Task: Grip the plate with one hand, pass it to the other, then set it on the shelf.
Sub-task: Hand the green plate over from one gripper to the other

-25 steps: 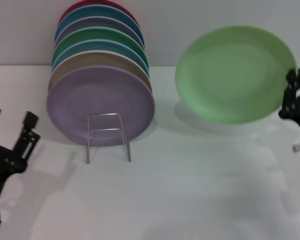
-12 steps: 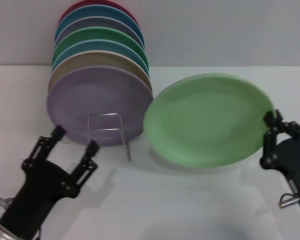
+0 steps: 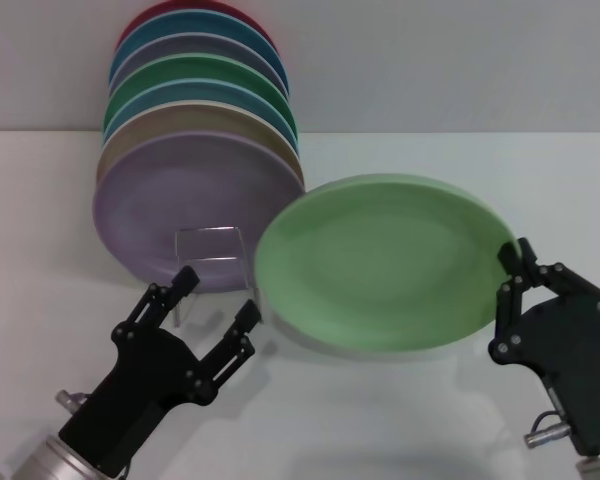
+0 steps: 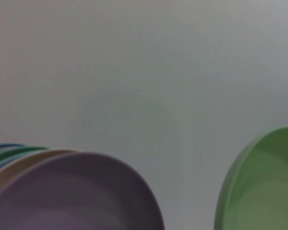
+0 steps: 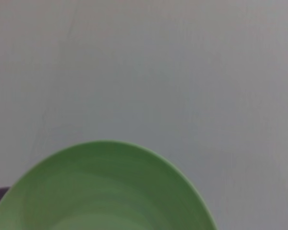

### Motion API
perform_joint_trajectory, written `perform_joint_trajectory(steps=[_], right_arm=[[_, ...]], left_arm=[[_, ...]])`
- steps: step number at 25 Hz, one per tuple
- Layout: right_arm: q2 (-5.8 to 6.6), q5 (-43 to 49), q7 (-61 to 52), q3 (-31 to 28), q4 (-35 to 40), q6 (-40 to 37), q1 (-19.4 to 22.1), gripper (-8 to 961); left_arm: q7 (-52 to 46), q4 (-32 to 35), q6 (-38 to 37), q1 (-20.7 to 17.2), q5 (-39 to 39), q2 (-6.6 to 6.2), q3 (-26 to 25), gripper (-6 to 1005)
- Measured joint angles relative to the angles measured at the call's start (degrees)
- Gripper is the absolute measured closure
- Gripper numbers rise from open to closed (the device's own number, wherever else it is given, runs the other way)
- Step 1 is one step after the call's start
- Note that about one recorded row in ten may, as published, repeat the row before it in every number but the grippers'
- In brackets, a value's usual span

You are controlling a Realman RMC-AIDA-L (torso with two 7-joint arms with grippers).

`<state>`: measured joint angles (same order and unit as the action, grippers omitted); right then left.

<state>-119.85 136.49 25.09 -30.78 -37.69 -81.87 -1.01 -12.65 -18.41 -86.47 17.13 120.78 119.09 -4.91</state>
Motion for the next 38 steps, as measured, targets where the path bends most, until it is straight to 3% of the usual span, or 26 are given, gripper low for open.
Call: perform_joint_trajectory(steps=[3, 12, 19, 38], right_arm=[[-0.03, -7.2, 8.0, 6.6, -2.9, -0.3, -0.2, 934], [0.04, -12.6, 20.6, 13.0, -6.7, -2.2, -0.1, 935], [0.06, -15.7, 26.5, 16.1, -8.1, -2.8, 0.0, 935], [0.27, -16.5, 27.0, 17.1, -8.0, -3.0, -0.7, 935]], left_arm=[[0.0, -0.1, 1.4, 0.2, 0.0, 0.0, -0.4, 220], [-0.2, -0.1, 3.5, 1.3, -0.3, 0.0, -0.7, 239], [-0.2, -0.1, 4.1, 1.7, -0.4, 0.0, -1.2, 255], [0.0, -0.8, 6.6, 2.6, -0.3, -0.01, -1.7, 295]])
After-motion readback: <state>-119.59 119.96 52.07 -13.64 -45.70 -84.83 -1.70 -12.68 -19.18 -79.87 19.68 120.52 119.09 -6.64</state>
